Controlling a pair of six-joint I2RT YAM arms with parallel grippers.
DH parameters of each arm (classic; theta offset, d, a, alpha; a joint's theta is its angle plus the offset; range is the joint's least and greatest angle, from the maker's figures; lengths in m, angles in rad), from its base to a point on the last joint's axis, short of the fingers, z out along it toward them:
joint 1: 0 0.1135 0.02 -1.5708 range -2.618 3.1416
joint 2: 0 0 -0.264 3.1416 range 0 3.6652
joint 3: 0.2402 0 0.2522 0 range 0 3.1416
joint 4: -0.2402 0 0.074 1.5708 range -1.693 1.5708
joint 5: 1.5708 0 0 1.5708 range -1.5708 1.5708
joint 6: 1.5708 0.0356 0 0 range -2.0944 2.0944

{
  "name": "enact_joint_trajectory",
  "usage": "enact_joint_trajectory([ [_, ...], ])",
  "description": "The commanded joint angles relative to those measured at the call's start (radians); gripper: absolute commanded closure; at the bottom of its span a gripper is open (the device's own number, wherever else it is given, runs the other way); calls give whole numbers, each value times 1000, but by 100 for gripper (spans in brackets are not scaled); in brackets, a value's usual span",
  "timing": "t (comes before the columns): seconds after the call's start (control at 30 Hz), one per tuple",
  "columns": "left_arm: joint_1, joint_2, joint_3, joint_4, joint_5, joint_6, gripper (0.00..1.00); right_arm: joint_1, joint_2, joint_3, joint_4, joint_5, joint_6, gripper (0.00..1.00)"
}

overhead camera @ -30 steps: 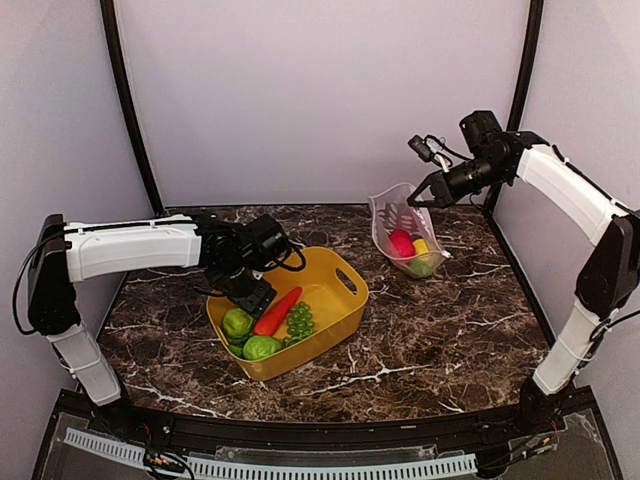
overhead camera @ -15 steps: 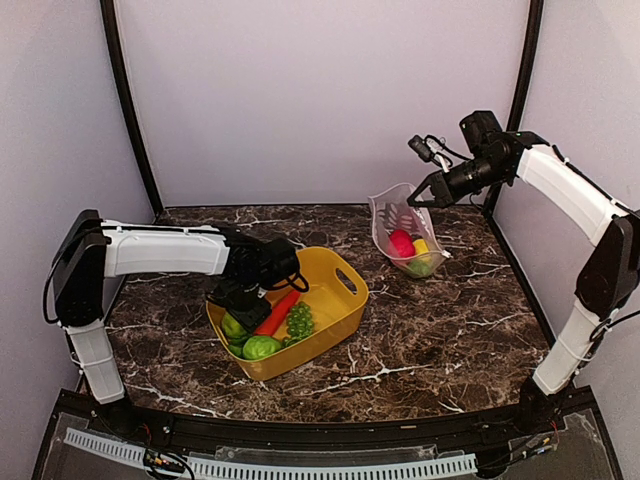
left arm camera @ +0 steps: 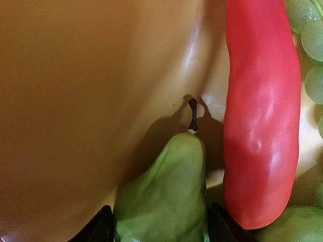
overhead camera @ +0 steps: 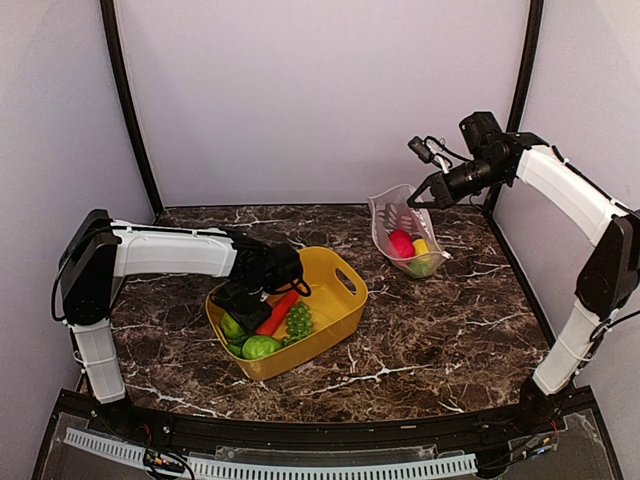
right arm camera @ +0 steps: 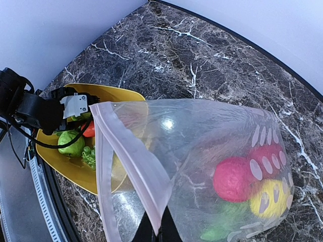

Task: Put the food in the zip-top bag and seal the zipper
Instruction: Pick up the fake fruit from the bin.

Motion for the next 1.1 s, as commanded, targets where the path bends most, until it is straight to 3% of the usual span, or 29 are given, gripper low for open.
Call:
enact_joint_trajectory([
  [0.0,6,0,39,-82,6,-16,42,5,-30,-11,24,-10,-9,100],
  [0.63,-40,-139,220,-96,123,-28,57,5,-39,0,18,11,-5,100],
  [0.83,-86,-227,307,66,212,3,58,5,-33,4,21,0,-3,100],
  [1.07,-133,-299,314,391,324,56,62,5,-24,21,12,-10,-4,100],
])
